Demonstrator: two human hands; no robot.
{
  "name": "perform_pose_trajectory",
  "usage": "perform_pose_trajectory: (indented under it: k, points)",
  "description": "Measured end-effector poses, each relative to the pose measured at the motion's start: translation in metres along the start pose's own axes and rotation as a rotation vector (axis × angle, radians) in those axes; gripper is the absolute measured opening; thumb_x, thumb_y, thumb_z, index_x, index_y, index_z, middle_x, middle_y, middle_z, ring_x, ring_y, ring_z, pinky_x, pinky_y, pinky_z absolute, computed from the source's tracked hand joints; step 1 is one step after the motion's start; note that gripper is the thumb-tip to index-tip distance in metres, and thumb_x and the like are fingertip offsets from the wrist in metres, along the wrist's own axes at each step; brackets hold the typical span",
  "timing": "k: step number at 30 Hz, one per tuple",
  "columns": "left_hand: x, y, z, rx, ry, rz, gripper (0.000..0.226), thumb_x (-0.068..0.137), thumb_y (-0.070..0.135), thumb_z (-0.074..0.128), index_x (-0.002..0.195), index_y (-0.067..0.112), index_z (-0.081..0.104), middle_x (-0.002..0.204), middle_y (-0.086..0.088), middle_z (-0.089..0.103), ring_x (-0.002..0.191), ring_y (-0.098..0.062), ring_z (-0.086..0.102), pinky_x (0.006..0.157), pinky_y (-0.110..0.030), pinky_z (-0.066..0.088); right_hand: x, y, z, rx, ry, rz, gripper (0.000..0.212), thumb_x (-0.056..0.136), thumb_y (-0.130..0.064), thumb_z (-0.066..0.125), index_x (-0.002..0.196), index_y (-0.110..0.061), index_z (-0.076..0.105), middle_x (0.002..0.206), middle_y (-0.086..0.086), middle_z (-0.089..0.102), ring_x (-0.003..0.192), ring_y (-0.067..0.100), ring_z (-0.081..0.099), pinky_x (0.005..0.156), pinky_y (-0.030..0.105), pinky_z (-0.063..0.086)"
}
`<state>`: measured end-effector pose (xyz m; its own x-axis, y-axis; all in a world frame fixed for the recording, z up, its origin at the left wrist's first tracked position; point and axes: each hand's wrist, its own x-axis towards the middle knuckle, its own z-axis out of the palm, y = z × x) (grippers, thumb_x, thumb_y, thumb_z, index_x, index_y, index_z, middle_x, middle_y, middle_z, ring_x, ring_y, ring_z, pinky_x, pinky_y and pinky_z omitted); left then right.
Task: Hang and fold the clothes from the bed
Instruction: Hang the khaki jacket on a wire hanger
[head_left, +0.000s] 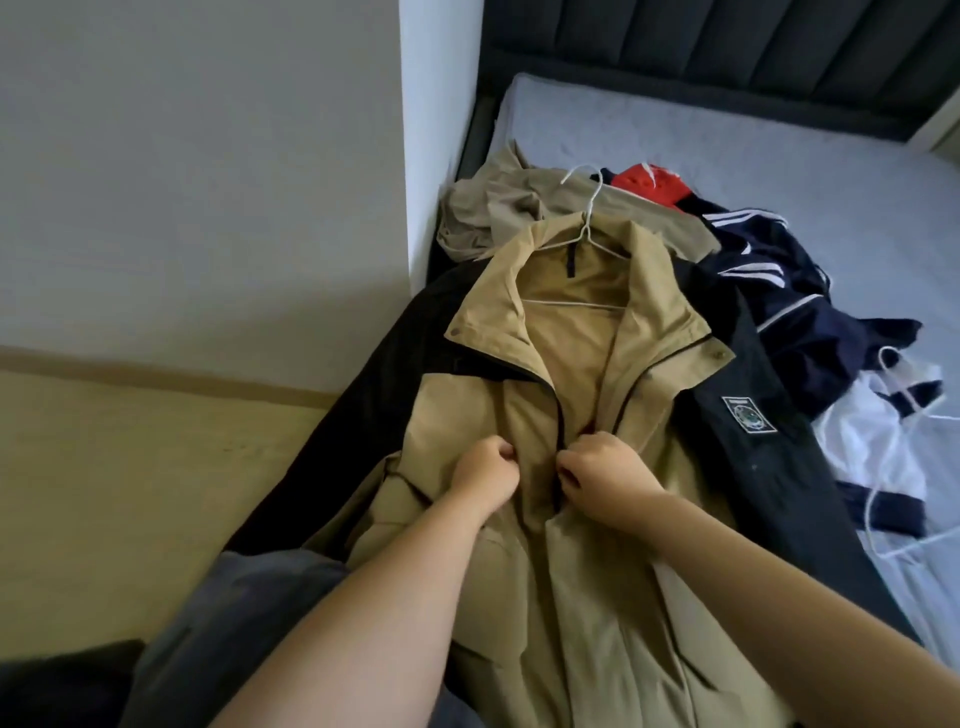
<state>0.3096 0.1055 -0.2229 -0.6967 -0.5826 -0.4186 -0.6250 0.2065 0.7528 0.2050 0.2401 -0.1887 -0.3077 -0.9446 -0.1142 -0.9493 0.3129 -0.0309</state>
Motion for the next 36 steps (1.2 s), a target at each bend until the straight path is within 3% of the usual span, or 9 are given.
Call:
perform_pose_trajectory:
  k: [4,6,9,13,17,21,23,32,36]
  points:
    - [-0.010,-0.002,0.005,0.181,-0.131,0.033,0.014,0.089,0.020,0.046,0.090,0.020,0.061,0.090,0.000,0.063,0.081,-0.022,0.058,0.061,-0.026,0.044,-0.024,0.006,0.018,0.075,-0.014,0.110,0.026,0.093,-0.035,0.049,0.092,-0.017,0.067,0.093,0.000,0.061,0.093,0.020,0.053,0.086,0.031,0.043]
    - [-0.016,-0.001,0.010,0.185,-0.252,0.027,0.016,0.089,0.017,0.045,0.089,0.015,0.061,0.089,-0.006,0.067,0.083,-0.028,0.064,0.070,-0.034,0.054,-0.035,0.011,0.025,0.144,-0.037,0.224,0.024,0.089,-0.042,0.056,0.094,-0.021,0.067,0.094,-0.005,0.056,0.096,0.016,0.049,0.085,0.027,0.044]
    - [-0.025,0.000,0.015,0.225,-0.351,0.050,0.013,0.090,0.015,0.046,0.085,0.016,0.059,0.098,-0.013,0.068,0.092,-0.032,0.065,0.085,-0.040,0.054,-0.045,0.012,0.030,0.225,-0.107,0.323,0.023,0.081,-0.041,0.067,0.096,-0.024,0.066,0.094,-0.008,0.050,0.097,0.015,0.046,0.084,0.024,0.043]
    - [-0.034,0.002,0.015,0.390,-0.300,0.129,0.009,0.091,0.021,0.049,0.092,0.021,0.058,0.107,-0.005,0.062,0.097,-0.026,0.058,0.079,-0.030,0.047,-0.051,0.008,0.030,0.263,-0.116,0.329,0.030,0.080,-0.031,0.069,0.108,-0.023,0.064,0.107,-0.003,0.054,0.103,0.016,0.046,0.088,0.024,0.042]
    - [-0.045,0.005,0.023,0.506,-0.387,0.149,0.021,0.092,0.025,0.049,0.105,0.013,0.060,0.107,-0.008,0.061,0.099,-0.028,0.058,0.081,-0.034,0.048,-0.058,-0.002,0.026,0.426,-0.110,0.314,0.022,0.082,-0.017,0.066,0.103,-0.021,0.067,0.104,-0.004,0.062,0.101,0.014,0.055,0.090,0.025,0.045]
    - [-0.051,0.000,0.030,0.565,-0.437,0.141,0.020,0.091,0.022,0.049,0.100,0.010,0.063,0.100,-0.010,0.063,0.090,-0.029,0.061,0.081,-0.038,0.053,-0.062,-0.012,0.029,0.521,-0.109,0.444,0.007,0.081,-0.027,0.070,0.086,-0.022,0.068,0.088,-0.008,0.065,0.087,0.012,0.059,0.076,0.024,0.047]
    - [-0.051,-0.003,0.029,0.559,-0.436,0.149,0.020,0.091,0.021,0.049,0.101,0.011,0.064,0.102,-0.009,0.064,0.091,-0.026,0.060,0.076,-0.032,0.049,-0.065,-0.012,0.035,0.516,-0.181,0.499,0.013,0.078,-0.034,0.074,0.077,-0.024,0.066,0.079,-0.010,0.062,0.078,0.009,0.057,0.066,0.021,0.043]
    - [-0.050,-0.010,0.029,0.543,-0.415,0.141,0.024,0.092,0.023,0.051,0.109,0.015,0.066,0.112,-0.006,0.064,0.099,-0.024,0.059,0.077,-0.028,0.045,-0.060,-0.014,0.047,0.572,-0.313,0.550,0.039,0.069,-0.039,0.081,0.095,-0.016,0.065,0.092,-0.003,0.064,0.082,0.012,0.058,0.074,0.026,0.051]
    - [-0.050,-0.009,0.028,0.551,-0.415,0.137,0.025,0.094,0.023,0.051,0.112,0.014,0.065,0.115,-0.007,0.064,0.104,-0.025,0.058,0.081,-0.028,0.044,-0.053,-0.021,0.050,0.541,-0.374,0.520,0.034,0.066,-0.041,0.082,0.074,-0.020,0.056,0.075,-0.007,0.057,0.069,0.009,0.052,0.056,0.023,0.041]
